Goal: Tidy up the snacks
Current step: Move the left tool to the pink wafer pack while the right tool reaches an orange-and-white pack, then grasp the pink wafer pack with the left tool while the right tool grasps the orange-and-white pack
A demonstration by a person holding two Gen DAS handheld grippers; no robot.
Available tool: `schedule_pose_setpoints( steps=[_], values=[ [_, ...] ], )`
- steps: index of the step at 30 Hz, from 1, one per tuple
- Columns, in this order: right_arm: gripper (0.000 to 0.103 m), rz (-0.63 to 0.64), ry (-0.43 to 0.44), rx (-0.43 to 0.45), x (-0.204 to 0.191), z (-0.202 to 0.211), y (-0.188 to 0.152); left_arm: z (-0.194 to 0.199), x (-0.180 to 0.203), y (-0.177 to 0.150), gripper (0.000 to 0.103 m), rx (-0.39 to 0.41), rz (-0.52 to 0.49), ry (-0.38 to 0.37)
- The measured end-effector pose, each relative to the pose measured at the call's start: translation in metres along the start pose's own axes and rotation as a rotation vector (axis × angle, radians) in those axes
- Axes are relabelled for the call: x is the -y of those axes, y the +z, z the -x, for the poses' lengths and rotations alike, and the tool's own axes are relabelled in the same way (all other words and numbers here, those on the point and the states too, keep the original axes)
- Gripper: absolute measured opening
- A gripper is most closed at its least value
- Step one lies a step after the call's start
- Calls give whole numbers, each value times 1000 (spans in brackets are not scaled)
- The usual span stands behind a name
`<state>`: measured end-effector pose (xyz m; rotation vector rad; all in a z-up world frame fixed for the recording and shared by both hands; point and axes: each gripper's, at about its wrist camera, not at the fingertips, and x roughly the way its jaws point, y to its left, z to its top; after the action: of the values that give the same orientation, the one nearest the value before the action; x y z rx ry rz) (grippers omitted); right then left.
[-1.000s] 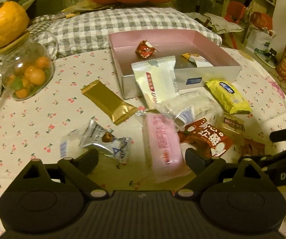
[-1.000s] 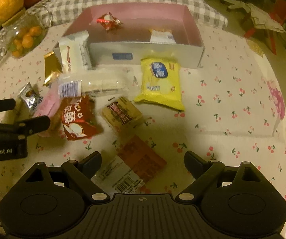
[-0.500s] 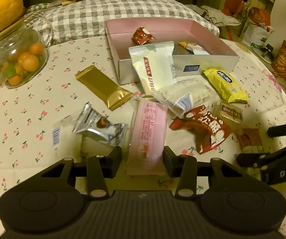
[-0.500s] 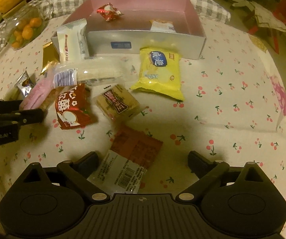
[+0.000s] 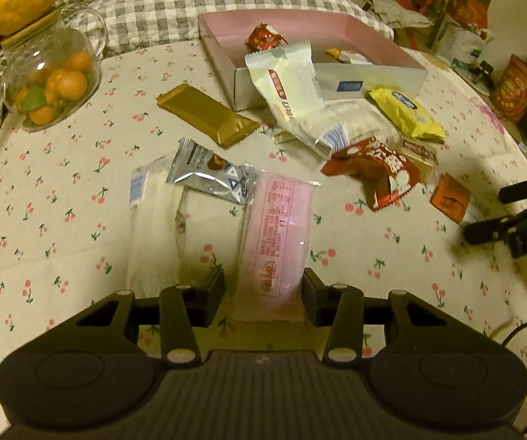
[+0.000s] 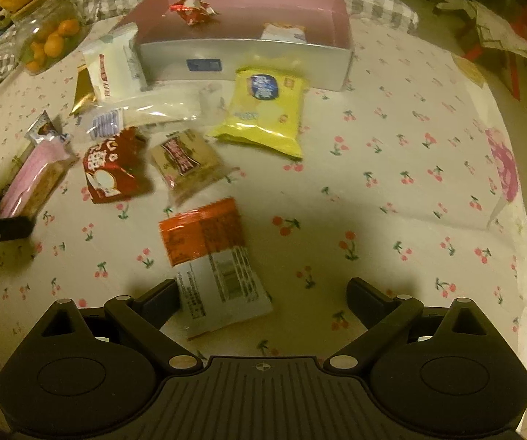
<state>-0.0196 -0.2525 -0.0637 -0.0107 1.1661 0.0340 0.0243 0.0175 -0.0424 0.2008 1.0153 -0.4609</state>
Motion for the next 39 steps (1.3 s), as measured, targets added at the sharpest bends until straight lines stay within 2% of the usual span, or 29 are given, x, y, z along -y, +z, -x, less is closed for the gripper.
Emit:
schedule_pose_setpoints(
  steps=[2,4,7,13,20,23,30,35,39],
  values=[
    [99,-6,0,0,2,1,-2,0,0,-1,45,3,-1,-6],
    [99,-5,2,6,1,2,-3,-1,0,-1,54,9,6,-18],
    [99,30,27,22,-6,3,-3,-2,3,0,60,23,6,-31],
    [99,126,46,67,-26,2,-3,-9,7,1,63,60,-29,-12],
    [98,131,70,121,-25,-2,0,-11,10,-2,67,103,-48,-14],
    [97,130,64,127,-26,-1,0,-11,11,-2,62,106,-49,-12],
    [82,127,64,137,-34,3,-1,-9,10,-1,47,106,-39,-10],
    [66,143,76,145,-40,7,-2,-7,8,0,37,99,-14,-13],
    [47,166,89,144,-46,9,-2,-6,7,1,32,93,3,-22]
  ],
)
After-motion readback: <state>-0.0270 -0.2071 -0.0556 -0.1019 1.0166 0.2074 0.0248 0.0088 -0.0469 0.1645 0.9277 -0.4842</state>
